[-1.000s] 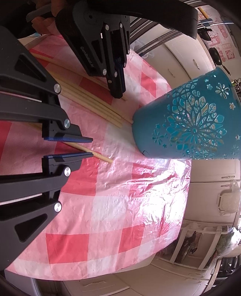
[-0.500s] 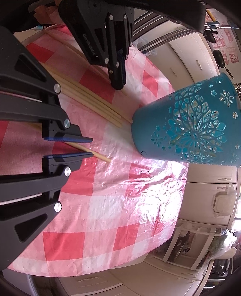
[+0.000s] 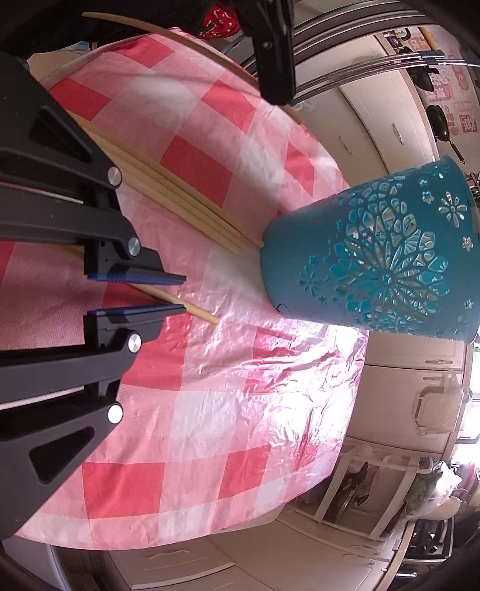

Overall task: Organize utensils
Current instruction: 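Lift the chopstick with the left gripper and drop it into the teal basket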

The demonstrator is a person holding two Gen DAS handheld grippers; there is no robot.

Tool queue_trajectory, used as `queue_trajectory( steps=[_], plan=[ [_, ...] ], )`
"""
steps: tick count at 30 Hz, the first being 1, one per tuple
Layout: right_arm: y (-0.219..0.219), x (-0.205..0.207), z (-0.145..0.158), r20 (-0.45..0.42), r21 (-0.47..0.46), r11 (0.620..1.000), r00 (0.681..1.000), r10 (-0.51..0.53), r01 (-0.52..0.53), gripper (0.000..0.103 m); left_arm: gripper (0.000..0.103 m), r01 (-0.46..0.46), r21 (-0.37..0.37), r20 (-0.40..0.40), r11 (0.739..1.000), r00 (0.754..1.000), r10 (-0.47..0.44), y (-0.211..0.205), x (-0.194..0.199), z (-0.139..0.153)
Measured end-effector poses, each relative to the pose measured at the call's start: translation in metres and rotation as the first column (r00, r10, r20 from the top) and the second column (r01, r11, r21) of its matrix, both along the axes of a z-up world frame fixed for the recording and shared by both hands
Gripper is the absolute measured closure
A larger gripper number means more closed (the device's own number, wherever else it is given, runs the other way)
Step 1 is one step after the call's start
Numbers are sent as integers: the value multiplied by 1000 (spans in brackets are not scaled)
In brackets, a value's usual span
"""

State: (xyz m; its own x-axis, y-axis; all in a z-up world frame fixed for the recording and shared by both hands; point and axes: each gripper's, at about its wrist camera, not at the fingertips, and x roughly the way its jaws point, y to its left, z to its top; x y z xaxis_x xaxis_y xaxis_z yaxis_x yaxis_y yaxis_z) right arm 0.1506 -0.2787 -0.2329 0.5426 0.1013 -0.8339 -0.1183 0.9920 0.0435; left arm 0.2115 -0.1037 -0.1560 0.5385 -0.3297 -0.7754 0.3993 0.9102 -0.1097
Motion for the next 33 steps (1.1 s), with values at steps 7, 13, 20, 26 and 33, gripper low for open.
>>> queue_trajectory(
  steps=[7,13,20,26,33],
  plan=[
    [1,-2,1,1,-4,1000,1000,-3,3,92,98,20,-184,91,983,996,-3,21,-15,63],
    [1,-1,1,-5,-2,1000,1000,-7,7,92,98,23,-303,203,953,978,41,25,1,127],
    [0,0,2,-15,10,1000,1000,-15,15,91,98,-12,-346,312,938,941,127,3,40,173],
    [11,-1,2,-12,-5,1000,1000,19,-19,73,98,-67,-395,380,916,896,229,-12,76,198],
    [9,2,2,-18,11,1000,1000,15,-15,73,98,-130,-395,404,910,865,299,-35,124,185]
  ],
)
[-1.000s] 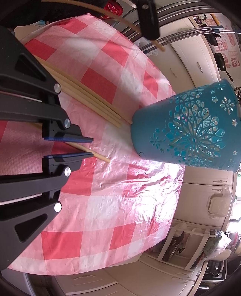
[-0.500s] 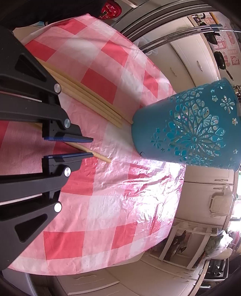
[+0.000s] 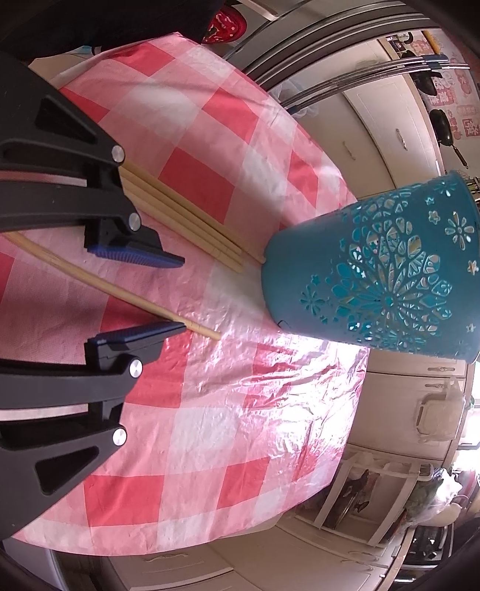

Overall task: Organize utensils
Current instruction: 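Lift the chopstick with the left gripper and drop it into the teal basket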

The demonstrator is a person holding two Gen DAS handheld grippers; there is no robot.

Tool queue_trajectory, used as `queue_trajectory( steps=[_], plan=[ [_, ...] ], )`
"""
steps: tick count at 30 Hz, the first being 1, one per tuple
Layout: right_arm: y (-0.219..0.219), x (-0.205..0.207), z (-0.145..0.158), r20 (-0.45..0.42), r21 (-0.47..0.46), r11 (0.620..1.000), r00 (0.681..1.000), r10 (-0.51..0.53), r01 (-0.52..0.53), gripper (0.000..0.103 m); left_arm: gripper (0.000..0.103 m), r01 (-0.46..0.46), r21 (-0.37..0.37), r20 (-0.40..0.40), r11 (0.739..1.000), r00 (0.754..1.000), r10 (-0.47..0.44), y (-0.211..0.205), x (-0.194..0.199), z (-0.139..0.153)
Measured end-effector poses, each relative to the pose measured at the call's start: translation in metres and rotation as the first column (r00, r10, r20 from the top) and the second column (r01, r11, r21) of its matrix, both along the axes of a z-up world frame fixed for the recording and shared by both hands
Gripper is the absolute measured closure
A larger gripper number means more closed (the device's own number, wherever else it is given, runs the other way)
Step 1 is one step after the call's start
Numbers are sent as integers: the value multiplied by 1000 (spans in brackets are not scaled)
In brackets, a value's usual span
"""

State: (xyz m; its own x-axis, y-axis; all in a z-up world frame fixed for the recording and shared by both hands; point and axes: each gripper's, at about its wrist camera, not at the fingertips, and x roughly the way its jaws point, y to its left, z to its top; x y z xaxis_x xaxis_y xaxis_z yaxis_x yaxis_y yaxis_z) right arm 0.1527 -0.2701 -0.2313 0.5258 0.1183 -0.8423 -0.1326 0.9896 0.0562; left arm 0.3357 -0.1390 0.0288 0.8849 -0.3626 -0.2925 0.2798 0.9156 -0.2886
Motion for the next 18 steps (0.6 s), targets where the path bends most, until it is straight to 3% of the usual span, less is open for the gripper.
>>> queue_trajectory(
  steps=[9,16,18],
  plan=[
    [-3,2,1,-10,22,1000,1000,-8,8,72,98,-32,17,-84,999,996,34,-3,28,-56],
    [-5,3,1,-15,44,999,1000,-11,11,72,96,21,137,-157,990,988,1,-10,21,-80],
    [-10,4,1,-22,87,996,1000,-19,21,72,87,31,165,-176,986,984,-1,-6,13,-83]
  ],
)
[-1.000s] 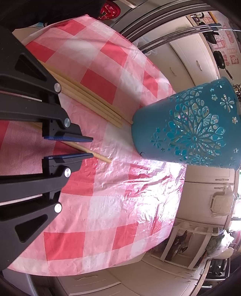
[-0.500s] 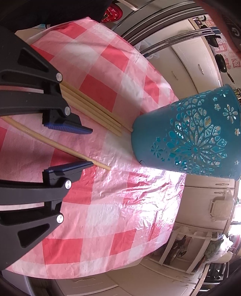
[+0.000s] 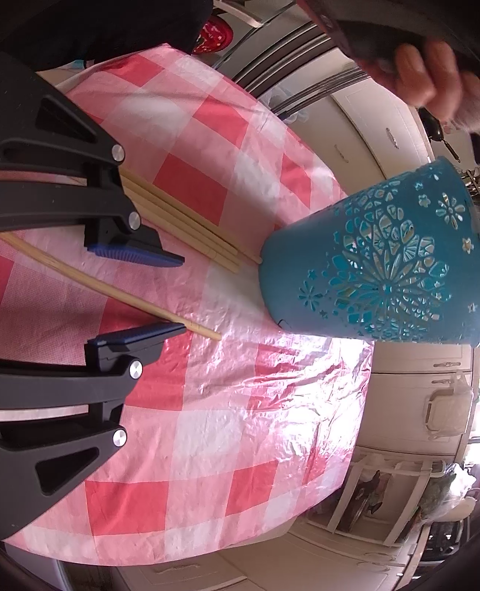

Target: Organize utensils

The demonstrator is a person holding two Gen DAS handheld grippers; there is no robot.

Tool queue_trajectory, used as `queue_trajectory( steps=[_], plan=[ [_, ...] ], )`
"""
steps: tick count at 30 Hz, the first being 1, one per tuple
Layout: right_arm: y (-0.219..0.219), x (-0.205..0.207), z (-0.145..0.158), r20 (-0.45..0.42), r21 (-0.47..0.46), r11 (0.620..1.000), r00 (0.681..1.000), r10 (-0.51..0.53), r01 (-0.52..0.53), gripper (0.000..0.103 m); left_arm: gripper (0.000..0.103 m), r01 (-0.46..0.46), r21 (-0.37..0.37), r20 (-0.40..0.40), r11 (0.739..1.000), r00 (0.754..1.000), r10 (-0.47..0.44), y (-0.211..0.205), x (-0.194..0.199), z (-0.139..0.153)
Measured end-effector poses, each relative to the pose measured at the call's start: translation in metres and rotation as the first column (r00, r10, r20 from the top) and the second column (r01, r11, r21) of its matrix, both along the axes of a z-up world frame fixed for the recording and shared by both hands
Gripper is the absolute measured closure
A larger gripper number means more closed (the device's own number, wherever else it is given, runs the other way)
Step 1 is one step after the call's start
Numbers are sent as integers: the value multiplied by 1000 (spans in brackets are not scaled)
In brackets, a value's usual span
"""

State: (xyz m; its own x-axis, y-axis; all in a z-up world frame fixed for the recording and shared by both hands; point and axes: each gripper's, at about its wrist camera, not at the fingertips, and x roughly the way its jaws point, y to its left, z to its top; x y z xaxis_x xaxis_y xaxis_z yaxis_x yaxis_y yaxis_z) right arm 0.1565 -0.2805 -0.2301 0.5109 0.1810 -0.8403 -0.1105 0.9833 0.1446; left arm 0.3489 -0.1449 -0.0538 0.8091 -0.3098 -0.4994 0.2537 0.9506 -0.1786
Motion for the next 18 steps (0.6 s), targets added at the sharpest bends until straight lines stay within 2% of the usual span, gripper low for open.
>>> queue_trajectory(
  steps=[1,3,6,9,11,14,18],
  plan=[
    [-4,1,0,-7,34,999,1000,-8,9,72,81,-7,11,3,1000,1000,7,6,-6,1],
    [-17,2,0,-30,120,992,999,-42,46,74,56,-32,24,32,999,999,31,21,-25,7],
    [-26,1,0,-48,161,983,996,-75,82,82,42,-74,43,90,996,993,70,47,-56,18],
    [-21,0,1,-39,122,989,996,-75,79,85,33,-120,42,113,992,987,114,79,-85,20],
    [-13,-1,2,-25,62,996,998,-59,60,86,31,-148,45,104,988,984,143,101,-99,12],
    [-3,1,3,-13,-13,999,999,-37,37,86,30,-184,50,50,982,982,181,130,-111,-11],
    [2,0,4,-29,-79,997,999,18,-21,95,30,-238,67,-28,969,970,240,155,-111,-47]
  ],
)
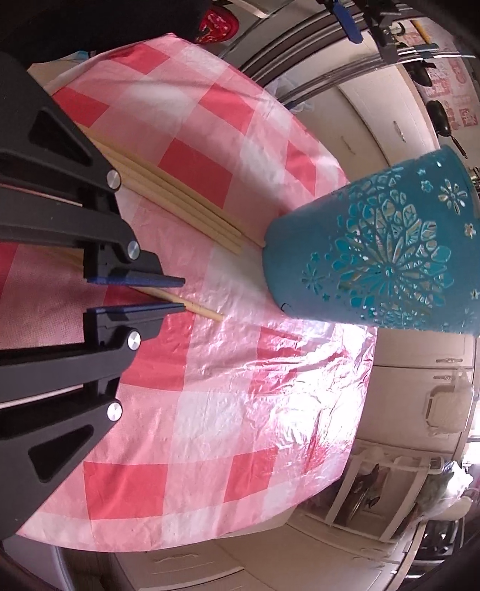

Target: Organize utensils

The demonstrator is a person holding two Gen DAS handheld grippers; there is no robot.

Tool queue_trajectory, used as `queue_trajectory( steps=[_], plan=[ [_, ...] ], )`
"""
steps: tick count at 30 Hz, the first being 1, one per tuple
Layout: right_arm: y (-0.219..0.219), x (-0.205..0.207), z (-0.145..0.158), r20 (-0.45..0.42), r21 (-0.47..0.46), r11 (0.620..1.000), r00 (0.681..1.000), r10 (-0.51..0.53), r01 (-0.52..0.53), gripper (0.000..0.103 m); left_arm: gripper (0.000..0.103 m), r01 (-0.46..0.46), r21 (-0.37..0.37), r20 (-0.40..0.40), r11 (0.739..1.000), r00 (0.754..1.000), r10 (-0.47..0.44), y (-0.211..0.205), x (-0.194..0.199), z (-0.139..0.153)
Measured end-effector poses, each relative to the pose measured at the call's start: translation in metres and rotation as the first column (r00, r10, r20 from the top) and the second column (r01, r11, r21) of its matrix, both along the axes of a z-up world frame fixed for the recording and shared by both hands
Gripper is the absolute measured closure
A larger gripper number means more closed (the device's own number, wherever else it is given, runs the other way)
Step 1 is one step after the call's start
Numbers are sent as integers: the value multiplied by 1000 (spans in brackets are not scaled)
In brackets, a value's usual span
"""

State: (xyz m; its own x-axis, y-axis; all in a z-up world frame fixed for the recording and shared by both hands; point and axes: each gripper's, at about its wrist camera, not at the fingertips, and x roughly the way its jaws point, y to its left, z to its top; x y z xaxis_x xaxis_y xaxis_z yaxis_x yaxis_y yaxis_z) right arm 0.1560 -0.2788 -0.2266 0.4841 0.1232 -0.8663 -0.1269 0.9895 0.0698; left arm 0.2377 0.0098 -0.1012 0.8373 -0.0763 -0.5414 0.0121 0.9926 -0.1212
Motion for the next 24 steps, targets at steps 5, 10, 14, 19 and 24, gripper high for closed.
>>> queue_trajectory(
  steps=[5,10,14,19,24],
  plan=[
    [0,1,3,-50,-13,999,997,52,-52,96,30,-22,-13,-30,1000,999,22,10,5,-11],
    [2,2,2,-49,-34,999,999,22,-23,96,29,-3,-29,-78,1000,997,0,6,9,-21],
    [2,2,2,-48,-34,999,999,10,-12,96,29,5,-29,-89,1000,996,-8,1,12,-21],
    [-3,8,3,-88,2,999,996,35,-35,96,29,1,-58,-107,998,994,-7,6,13,-24],
    [-7,8,0,-55,38,999,998,-4,6,96,26,-12,-105,-148,994,989,-3,10,19,-31]
  ],
)
